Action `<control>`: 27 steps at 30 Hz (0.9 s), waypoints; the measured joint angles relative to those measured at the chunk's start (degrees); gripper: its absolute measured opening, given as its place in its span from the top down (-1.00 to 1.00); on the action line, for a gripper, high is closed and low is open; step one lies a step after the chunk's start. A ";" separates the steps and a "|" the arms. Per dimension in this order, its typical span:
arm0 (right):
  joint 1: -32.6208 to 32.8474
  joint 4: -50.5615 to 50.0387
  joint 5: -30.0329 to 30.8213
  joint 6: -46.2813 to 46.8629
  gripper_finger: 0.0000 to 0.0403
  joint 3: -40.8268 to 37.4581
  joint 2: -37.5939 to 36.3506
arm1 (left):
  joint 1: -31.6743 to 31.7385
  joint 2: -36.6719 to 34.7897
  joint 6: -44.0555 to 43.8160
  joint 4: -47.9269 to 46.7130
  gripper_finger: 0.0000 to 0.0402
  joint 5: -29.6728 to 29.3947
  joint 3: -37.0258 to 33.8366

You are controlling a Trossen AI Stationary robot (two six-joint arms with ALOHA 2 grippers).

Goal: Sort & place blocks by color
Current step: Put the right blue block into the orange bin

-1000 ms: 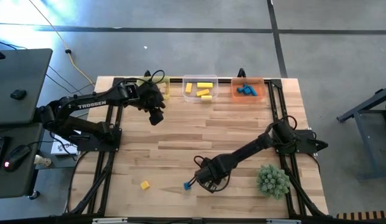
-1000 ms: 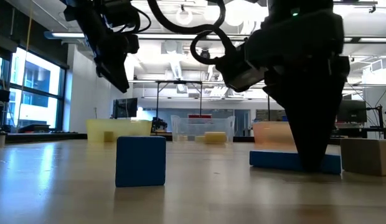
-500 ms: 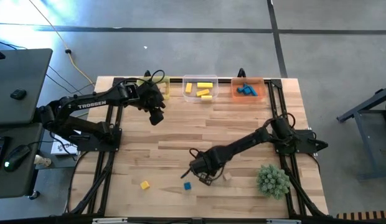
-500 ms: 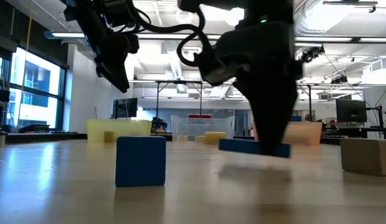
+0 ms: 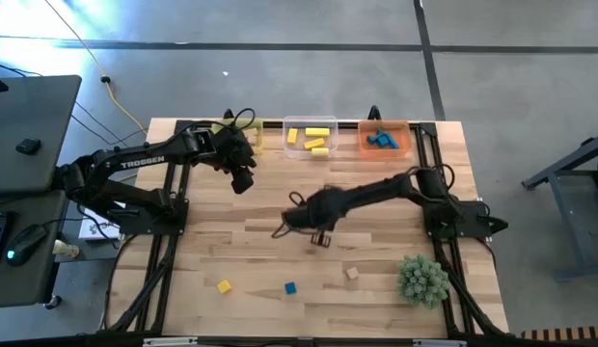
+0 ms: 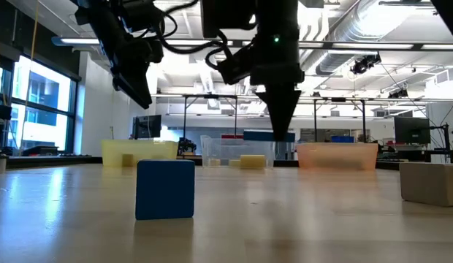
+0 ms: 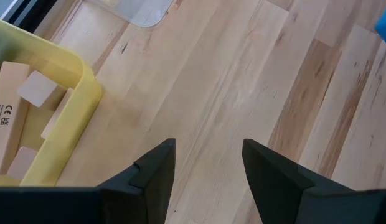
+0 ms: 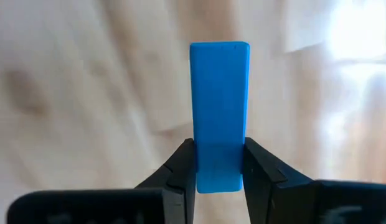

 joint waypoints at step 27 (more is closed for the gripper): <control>-35.33 -7.22 11.78 -22.86 0.66 0.55 -9.44 | 0.31 0.02 -0.01 0.26 0.13 -1.49 0.00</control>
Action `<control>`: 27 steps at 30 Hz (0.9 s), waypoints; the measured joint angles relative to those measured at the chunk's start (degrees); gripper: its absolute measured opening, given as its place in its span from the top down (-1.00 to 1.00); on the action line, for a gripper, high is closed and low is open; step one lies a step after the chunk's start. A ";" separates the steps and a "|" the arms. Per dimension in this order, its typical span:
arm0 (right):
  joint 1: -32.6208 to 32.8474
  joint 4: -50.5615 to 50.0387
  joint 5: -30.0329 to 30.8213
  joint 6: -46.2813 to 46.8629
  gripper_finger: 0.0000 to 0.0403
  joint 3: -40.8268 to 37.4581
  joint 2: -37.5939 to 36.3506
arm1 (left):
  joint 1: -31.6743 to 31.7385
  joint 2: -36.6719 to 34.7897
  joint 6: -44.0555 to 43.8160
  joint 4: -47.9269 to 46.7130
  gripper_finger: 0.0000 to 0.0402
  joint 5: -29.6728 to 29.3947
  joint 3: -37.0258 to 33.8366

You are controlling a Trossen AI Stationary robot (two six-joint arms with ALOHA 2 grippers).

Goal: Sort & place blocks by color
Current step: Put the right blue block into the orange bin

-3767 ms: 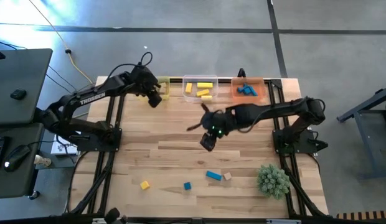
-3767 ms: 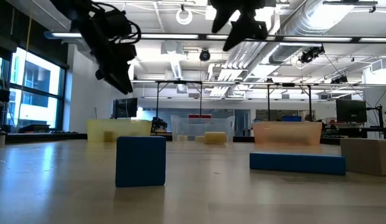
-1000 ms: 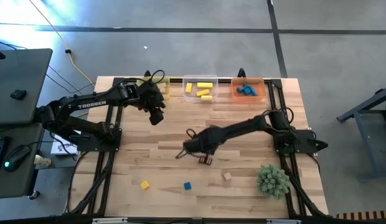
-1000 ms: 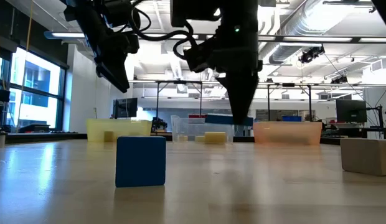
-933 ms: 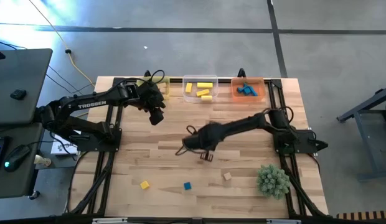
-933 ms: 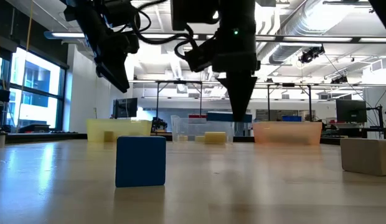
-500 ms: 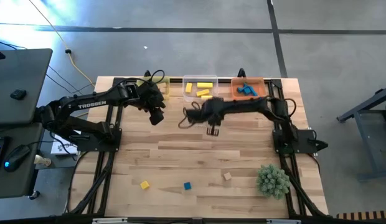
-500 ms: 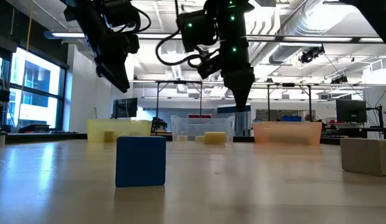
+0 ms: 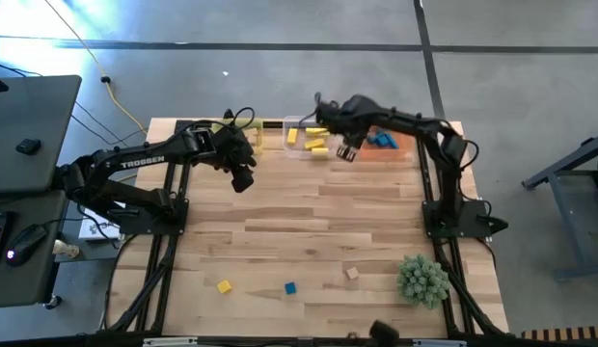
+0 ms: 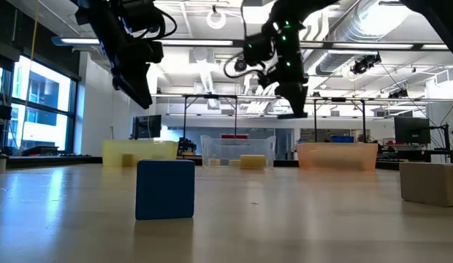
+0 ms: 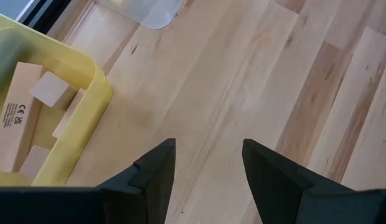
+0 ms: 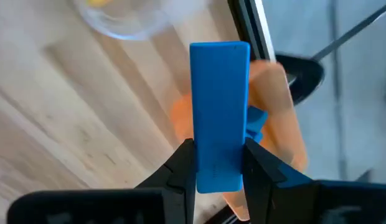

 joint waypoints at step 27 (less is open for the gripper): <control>-24.24 -2.62 -20.55 -4.46 0.66 -0.04 1.63 | 0.00 0.00 -6.70 -0.11 0.13 -0.02 0.00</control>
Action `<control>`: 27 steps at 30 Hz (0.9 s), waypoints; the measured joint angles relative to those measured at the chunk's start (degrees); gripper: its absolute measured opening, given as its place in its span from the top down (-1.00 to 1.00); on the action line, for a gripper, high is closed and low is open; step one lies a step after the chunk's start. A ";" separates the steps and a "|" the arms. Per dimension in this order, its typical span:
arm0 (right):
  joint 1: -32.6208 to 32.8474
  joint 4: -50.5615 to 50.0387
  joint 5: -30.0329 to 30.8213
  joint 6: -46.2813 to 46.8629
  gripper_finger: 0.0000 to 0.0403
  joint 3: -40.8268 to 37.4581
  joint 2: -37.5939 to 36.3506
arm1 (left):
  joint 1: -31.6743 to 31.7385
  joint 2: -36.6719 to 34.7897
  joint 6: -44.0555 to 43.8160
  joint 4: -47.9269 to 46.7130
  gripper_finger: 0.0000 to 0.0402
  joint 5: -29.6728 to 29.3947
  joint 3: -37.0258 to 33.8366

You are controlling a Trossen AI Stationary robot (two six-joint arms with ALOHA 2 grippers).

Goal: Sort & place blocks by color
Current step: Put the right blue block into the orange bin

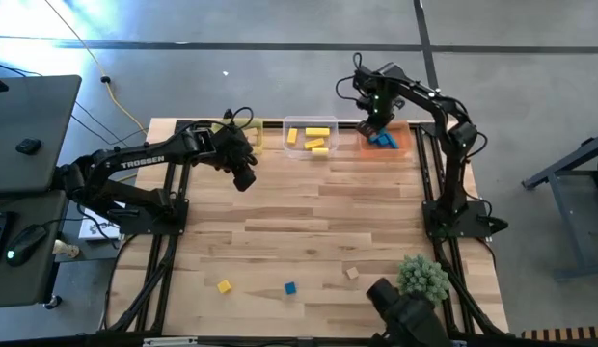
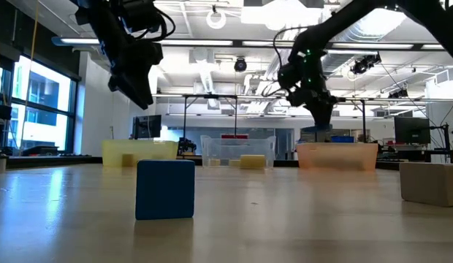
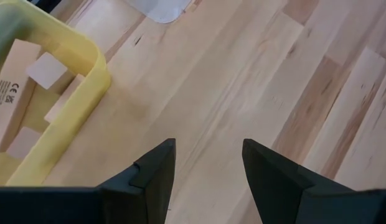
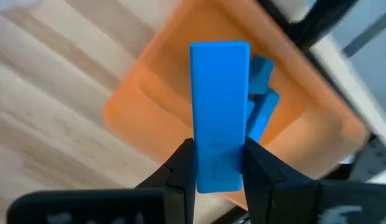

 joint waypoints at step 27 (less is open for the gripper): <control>-2.44 -1.11 5.77 -8.53 0.22 -0.02 7.00 | -0.04 0.00 -11.72 -0.95 0.13 0.66 0.00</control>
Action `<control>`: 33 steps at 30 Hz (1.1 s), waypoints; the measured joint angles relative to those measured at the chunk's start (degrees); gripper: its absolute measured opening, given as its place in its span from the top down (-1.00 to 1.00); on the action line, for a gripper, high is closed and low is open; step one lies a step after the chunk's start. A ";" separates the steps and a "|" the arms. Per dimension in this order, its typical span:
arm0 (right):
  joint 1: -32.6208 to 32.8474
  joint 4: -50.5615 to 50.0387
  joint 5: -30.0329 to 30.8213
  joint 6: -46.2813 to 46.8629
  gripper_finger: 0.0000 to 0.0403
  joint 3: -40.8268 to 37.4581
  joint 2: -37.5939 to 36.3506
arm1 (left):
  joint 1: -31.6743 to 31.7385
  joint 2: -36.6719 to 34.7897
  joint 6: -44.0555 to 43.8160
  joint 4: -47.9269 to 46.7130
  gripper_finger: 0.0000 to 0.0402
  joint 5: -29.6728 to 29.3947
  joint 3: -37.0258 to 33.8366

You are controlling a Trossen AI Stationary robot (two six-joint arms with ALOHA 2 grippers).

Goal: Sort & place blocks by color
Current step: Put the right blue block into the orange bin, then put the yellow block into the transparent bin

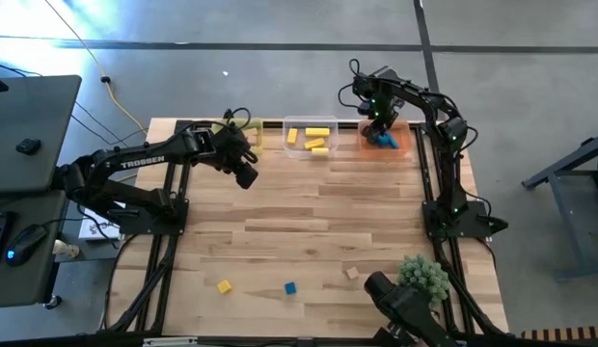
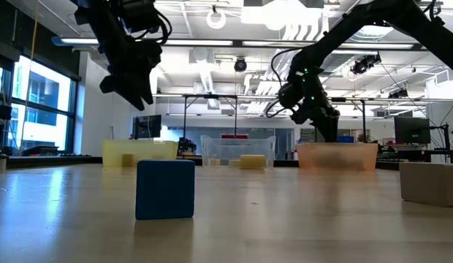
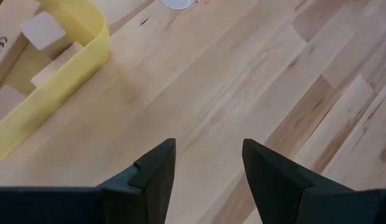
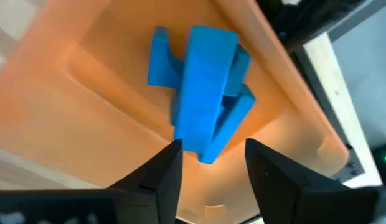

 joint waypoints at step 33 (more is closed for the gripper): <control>9.14 -7.89 -6.73 8.06 0.27 25.70 -0.20 | -22.72 0.00 -25.88 -13.07 0.06 10.23 0.00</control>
